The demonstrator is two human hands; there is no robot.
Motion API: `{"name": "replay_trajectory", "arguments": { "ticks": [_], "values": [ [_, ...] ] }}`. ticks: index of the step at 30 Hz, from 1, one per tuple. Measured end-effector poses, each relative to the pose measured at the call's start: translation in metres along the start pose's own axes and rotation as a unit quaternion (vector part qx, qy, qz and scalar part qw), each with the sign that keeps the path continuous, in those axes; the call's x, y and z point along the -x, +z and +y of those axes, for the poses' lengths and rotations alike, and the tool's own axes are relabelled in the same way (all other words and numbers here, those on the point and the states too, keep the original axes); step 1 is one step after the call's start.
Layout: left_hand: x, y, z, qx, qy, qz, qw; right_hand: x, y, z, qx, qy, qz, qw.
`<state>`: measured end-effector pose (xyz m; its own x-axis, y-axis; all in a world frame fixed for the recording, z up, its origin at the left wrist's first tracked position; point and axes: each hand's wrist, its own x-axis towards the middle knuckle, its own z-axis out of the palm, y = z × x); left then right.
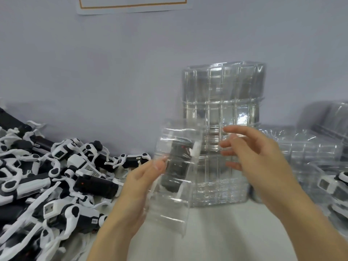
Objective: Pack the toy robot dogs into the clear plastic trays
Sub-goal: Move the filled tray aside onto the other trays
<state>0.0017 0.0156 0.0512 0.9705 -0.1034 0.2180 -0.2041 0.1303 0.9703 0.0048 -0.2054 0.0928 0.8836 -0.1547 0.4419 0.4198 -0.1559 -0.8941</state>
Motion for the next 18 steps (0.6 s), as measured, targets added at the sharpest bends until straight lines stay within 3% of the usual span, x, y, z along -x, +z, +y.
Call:
{"name": "replay_trajectory", "arguments": {
  "ticks": [6, 9, 13, 15, 18],
  "values": [
    [-0.001, 0.000, 0.006, -0.156, 0.056, -0.033, 0.986, 0.004, -0.012, -0.010, 0.011, 0.113, -0.118, 0.986],
    [0.004, 0.006, 0.014, -0.284, 0.090, -0.044, 0.954, 0.005, -0.015, -0.013, 0.000, 0.138, -0.154, 0.978],
    [0.011, 0.020, 0.022, -0.399, 0.045, -0.067, 0.913, 0.009, -0.020, -0.013, 0.088, 0.161, -0.179, 0.967],
    [0.013, 0.028, 0.024, -0.424, 0.034, -0.073, 0.902, 0.010, -0.021, -0.013, 0.130, 0.154, -0.179, 0.963],
    [0.014, 0.039, 0.025, -0.439, 0.046, -0.066, 0.895, 0.011, -0.025, -0.008, 0.089, 0.156, -0.105, 0.978]
  ]
}}
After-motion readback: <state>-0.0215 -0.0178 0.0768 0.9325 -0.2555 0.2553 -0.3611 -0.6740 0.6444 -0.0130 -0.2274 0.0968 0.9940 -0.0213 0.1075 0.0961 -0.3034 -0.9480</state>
